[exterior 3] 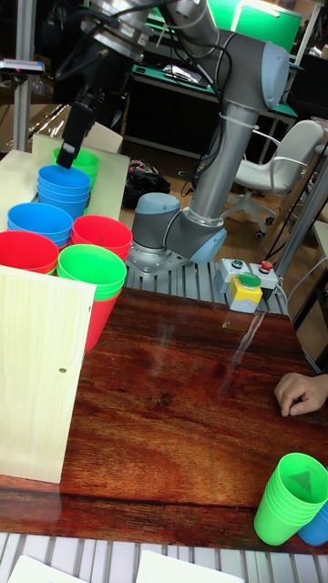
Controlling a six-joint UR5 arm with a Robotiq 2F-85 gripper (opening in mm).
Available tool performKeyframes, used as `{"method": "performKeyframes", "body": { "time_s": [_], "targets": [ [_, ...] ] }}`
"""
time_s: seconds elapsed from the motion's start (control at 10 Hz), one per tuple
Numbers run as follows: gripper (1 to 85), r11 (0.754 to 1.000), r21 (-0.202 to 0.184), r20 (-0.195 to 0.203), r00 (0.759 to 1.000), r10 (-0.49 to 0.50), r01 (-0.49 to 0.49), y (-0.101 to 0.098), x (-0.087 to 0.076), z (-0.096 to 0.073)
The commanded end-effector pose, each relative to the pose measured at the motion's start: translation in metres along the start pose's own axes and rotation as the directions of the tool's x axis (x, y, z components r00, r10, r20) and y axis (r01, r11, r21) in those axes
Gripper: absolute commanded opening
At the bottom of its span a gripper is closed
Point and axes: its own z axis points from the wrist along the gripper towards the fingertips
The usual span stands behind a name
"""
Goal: Take the cups off the shelf and stack them together
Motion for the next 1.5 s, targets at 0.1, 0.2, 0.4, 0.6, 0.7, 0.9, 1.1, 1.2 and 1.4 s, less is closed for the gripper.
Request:
{"method": "performKeyframes", "body": {
  "time_s": [0.1, 0.2, 0.4, 0.6, 0.7, 0.9, 1.1, 1.2, 1.4],
  "targets": [
    [50.3, 1.0, 0.016, 0.042, 0.999, 0.013, -0.013, 0.005, -0.01, 0.016],
    [50.3, 1.0, 0.019, 0.044, 0.999, 0.01, -0.011, 0.005, -0.01, 0.017],
    [50.3, 1.0, 0.028, 0.055, 0.998, 0.011, -0.012, 0.004, -0.011, 0.019],
    [44.3, 0.999, 0.037, 0.071, 0.997, 0.021, -0.024, 0.002, -0.015, 0.02],
    [35.3, 0.998, 0.052, 0.074, 0.997, 0.032, -0.036, -0.002, -0.016, 0.02],
    [1.7, 0.995, 0.088, 0.085, 0.995, 0.049, -0.057, -0.012, -0.018, 0.019],
    [1.7, 0.994, 0.08, 0.09, 0.993, 0.071, -0.078, -0.012, -0.019, 0.016],
    [1.7, 0.994, 0.07, 0.088, 0.993, 0.074, -0.08, -0.014, -0.018, 0.008],
    [1.7, 0.996, 0.031, 0.087, 0.992, 0.086, -0.089, -0.011, -0.02, -0.009]
  ]
}}
